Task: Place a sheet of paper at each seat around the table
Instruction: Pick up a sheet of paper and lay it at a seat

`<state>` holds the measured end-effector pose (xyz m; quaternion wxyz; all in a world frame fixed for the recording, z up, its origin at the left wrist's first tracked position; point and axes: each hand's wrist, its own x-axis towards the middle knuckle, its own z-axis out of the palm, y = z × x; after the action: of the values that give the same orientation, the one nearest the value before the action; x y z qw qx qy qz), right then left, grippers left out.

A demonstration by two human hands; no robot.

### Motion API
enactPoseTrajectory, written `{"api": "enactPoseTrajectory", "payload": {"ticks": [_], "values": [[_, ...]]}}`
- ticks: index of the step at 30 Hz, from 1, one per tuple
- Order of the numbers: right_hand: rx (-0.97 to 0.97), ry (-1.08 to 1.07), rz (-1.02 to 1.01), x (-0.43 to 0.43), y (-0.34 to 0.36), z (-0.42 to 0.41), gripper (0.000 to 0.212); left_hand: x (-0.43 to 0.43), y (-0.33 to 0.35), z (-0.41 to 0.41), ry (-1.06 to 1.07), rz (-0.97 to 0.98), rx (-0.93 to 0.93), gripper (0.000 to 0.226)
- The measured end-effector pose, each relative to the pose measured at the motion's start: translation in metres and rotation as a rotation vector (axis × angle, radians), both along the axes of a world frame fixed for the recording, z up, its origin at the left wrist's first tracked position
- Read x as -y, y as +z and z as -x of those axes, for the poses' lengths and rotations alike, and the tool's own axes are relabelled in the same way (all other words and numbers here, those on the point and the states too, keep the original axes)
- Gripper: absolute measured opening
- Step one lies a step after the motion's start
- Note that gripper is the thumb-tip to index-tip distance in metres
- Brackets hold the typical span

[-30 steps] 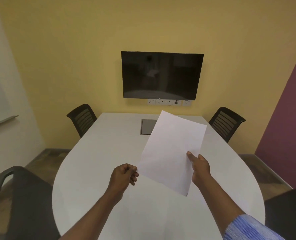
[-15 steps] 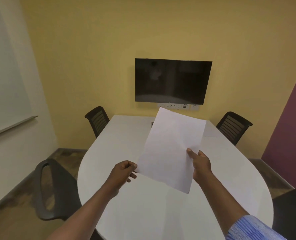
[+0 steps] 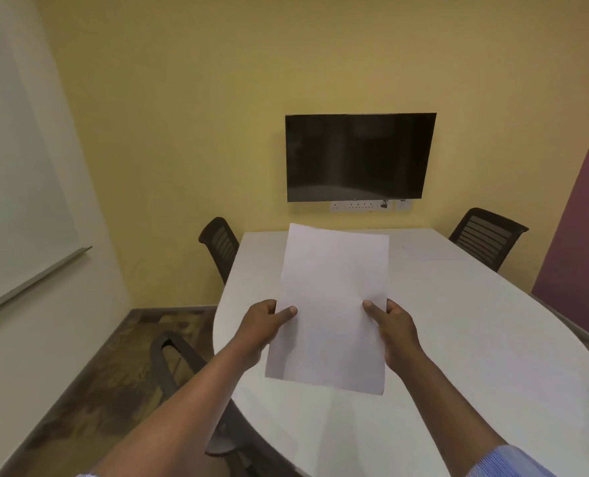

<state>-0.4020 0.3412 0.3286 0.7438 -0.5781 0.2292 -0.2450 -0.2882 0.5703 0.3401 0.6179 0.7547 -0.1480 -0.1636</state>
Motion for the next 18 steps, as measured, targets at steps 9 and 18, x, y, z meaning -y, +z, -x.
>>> {"api": "enactPoseTrajectory", "payload": {"ticks": [9,18], "values": [[0.031,0.06,0.001,-0.098,-0.007,-0.099,0.021,-0.09,0.003,-0.095,0.125,0.032,-0.025,0.01],[0.01,0.081,-0.02,-0.161,-0.016,-0.234,0.02,-0.149,0.009,-0.229,0.202,-0.016,-0.024,0.016]]}}
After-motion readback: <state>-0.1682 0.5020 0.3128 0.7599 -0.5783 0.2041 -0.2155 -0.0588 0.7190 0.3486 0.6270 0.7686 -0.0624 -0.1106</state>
